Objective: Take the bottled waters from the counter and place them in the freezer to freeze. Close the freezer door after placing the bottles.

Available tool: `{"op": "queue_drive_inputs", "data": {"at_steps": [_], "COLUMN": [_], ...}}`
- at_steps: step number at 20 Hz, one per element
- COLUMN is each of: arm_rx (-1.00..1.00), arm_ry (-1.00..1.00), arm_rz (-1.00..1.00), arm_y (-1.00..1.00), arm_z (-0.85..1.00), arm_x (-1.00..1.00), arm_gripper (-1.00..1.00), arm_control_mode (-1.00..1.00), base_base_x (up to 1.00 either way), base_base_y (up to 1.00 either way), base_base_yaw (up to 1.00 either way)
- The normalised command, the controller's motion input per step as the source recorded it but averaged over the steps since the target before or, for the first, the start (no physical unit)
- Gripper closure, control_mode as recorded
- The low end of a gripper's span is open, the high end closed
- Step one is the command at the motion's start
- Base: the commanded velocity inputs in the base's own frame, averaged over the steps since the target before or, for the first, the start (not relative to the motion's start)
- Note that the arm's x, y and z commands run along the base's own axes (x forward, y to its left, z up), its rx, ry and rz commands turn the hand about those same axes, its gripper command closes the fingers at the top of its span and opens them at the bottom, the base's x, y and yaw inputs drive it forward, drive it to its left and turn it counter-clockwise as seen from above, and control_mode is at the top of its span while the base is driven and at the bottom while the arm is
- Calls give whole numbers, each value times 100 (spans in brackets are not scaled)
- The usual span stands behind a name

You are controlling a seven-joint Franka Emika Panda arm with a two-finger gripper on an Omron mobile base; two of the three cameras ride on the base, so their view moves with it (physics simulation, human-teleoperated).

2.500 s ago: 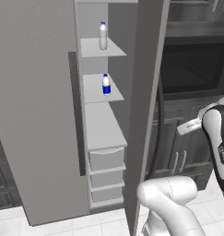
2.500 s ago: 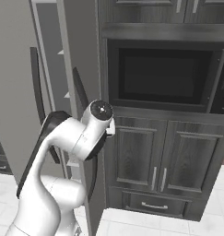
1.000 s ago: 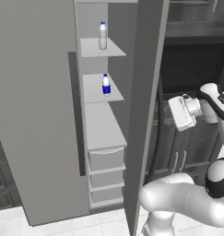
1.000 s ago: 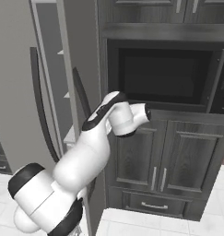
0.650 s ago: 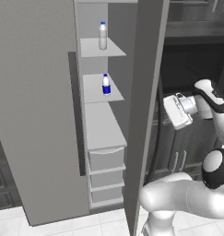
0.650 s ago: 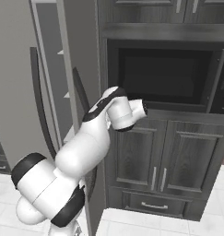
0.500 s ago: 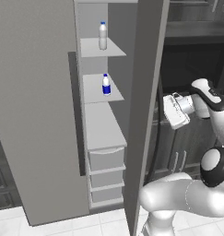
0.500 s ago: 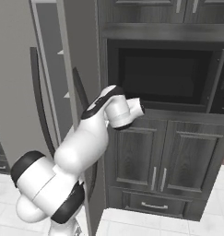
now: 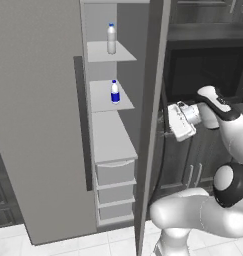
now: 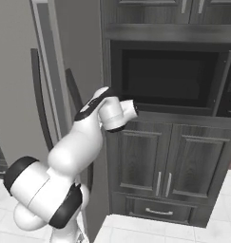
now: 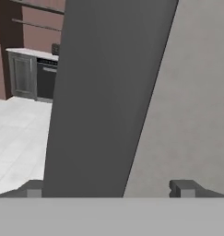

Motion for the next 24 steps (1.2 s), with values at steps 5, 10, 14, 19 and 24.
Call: {"op": "queue_drive_inputs", "data": {"at_steps": [5,10,14,19,24], "arm_rx": [0,0,-1,-5,-6], "arm_ry": [0,1,5,11,3], "arm_rz": [-14,-21,-24,-23,-22], "arm_y": [47,45,43,32,45], "arm_z": [-3,0,0,0,0], "arm_x": [0,0,1,13,25], "arm_gripper": [-100,-100,-100,-100,-100], "arm_control_mode": [-100,-100,-100,-100,-100], "base_base_x": [0,0,0,0,0], "base_base_y": [0,0,0,0,0], "base_base_yaw": [0,0,0,0,0]}}
